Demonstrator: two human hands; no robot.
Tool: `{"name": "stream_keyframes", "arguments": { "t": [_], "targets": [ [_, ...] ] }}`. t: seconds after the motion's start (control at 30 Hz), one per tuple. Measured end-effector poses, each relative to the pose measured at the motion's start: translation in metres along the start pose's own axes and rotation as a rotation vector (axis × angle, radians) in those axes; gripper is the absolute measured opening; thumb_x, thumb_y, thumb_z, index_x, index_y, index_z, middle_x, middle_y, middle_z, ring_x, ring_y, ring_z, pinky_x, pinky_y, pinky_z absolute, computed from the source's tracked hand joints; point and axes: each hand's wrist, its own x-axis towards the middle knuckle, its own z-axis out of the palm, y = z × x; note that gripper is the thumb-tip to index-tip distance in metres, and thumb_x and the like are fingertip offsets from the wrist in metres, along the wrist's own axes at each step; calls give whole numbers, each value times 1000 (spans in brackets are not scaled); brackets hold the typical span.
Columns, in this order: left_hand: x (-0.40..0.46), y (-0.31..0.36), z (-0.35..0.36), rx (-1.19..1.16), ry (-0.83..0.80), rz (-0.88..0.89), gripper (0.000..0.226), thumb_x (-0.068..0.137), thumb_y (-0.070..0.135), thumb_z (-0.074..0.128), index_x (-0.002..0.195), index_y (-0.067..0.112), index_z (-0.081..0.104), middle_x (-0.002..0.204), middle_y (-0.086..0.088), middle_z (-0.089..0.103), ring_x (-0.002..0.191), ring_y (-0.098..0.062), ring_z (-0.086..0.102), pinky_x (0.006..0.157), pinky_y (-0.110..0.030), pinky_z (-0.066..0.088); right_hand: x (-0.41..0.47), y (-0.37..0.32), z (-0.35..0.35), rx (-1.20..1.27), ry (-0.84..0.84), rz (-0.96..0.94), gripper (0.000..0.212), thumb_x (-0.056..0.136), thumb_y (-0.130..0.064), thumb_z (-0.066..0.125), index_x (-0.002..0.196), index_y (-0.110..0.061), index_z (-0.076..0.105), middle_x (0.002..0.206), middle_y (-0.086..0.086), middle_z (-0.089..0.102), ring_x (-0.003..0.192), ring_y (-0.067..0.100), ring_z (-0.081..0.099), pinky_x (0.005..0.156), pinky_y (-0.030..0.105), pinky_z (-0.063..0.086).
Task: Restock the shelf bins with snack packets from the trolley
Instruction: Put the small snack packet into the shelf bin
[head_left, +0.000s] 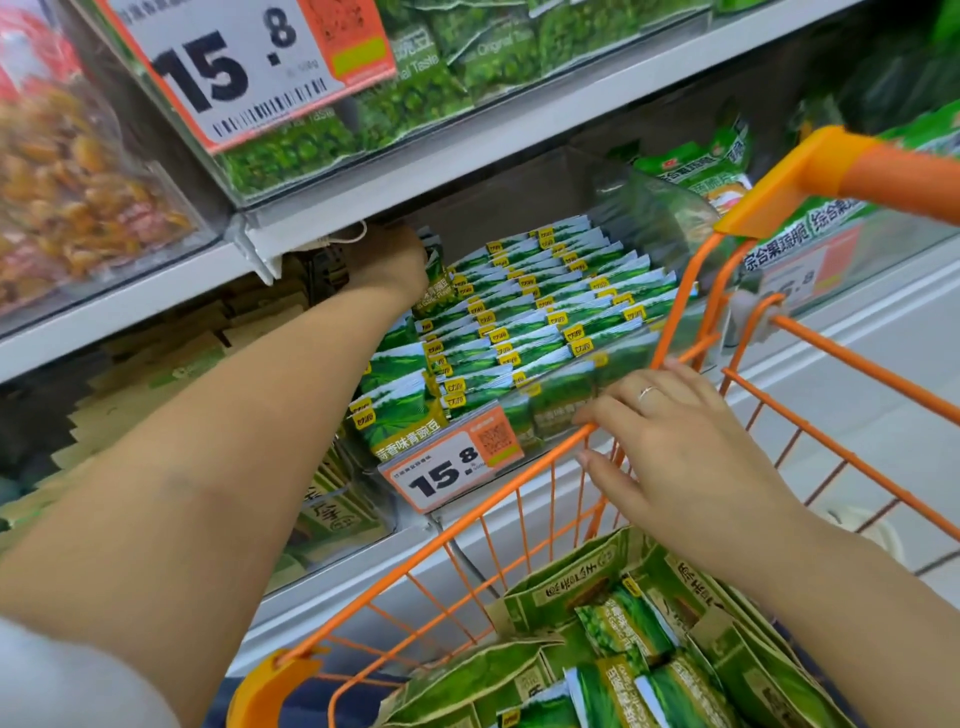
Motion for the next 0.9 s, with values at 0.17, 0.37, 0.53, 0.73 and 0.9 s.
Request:
{"name": "stream_keyframes", "arguments": {
  "t": [0.17, 0.37, 0.53, 0.73, 0.9],
  "targets": [
    [-8, -3, -8, -233, -49, -45, 13, 89, 22, 63, 88, 19, 51, 75, 1, 45, 63, -18, 42, 68, -29, 37, 1, 2, 1, -2, -5, -13, 39, 83, -40, 38, 96, -20, 68, 89, 0, 62, 95, 26, 61, 104, 39, 23],
    [-66, 32, -52, -405, -62, 97, 30, 88, 29, 60, 117, 23, 65, 121, -5, 63, 111, -27, 57, 91, -33, 44, 4, -6, -18, 84, 13, -4, 31, 86, -36, 51, 105, -16, 64, 97, 4, 62, 95, 30, 59, 90, 39, 32],
    [-211, 45, -90, -477, 197, 468, 21, 91, 36, 51, 103, 27, 66, 93, 7, 67, 95, -24, 60, 81, -38, 47, 0, -15, -48, 169, -295, 89, 14, 91, -38, 54, 81, -27, 52, 80, -3, 62, 79, 23, 56, 65, 31, 37],
    [-306, 62, -19, -184, -731, 847, 36, 95, 35, 51, 128, 21, 53, 114, -4, 63, 105, -24, 59, 82, -39, 51, -17, -18, -24, -14, -843, 83, 36, 92, -36, 56, 64, -16, 46, 68, 3, 50, 70, 25, 52, 70, 35, 48],
    [-324, 98, 48, -165, -911, 775, 68, 100, 26, 45, 153, 8, 5, 140, -26, 38, 115, -40, 51, 92, -50, 50, -16, -17, -22, 14, -817, 109, 27, 94, -36, 54, 77, -16, 55, 73, 1, 56, 78, 23, 57, 77, 37, 52]
  ]
}}
